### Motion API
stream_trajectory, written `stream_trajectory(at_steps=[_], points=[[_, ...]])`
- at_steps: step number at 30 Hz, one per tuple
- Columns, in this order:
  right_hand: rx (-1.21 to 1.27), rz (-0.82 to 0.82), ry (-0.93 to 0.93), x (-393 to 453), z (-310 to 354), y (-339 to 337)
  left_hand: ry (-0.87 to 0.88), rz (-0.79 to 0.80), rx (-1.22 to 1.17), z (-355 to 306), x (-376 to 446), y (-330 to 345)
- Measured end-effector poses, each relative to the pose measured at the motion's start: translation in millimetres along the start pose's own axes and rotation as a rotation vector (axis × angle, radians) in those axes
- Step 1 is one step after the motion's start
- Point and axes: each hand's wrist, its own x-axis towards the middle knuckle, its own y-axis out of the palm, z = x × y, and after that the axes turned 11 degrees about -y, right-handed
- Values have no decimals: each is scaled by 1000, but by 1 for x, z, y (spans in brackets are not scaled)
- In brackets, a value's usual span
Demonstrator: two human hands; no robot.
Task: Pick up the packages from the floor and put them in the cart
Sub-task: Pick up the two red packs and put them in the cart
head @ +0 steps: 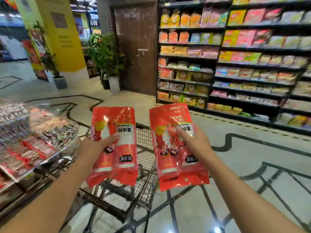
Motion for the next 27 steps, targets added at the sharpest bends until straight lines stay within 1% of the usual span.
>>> stream_trajectory(at_steps=[3, 5, 7, 11, 14, 17, 19, 21, 25, 27], points=[[-1, -48, 24, 20, -28, -19, -10, 22, 58, 2, 26, 39], [13, -51, 36, 31, -43, -23, -19, 9, 79, 3, 42, 60], [18, -48, 46, 50, -61, -27, -1, 32, 103, 0, 55, 89], [-41, 2, 72, 101, -89, -20, 4, 36, 137, -1, 97, 136], [-73, 69, 62, 151, -102, 0, -21, 25, 86, 7, 149, 155], [-58, 135, 61, 204, -121, 29, -120, 4, 14, 16, 200, 158], [-30, 195, 82, 233, -134, 52, -189, -44, -20, 25, 228, 152], [2, 252, 111, 260, -147, 76, -223, -87, -63, 37, 252, 141], [9, 389, 133, 298, -174, 137, -299, -270, -104, 57, 277, 113], [19, 453, 147, 309, -183, 168, -339, -356, -82, 71, 282, 98]])
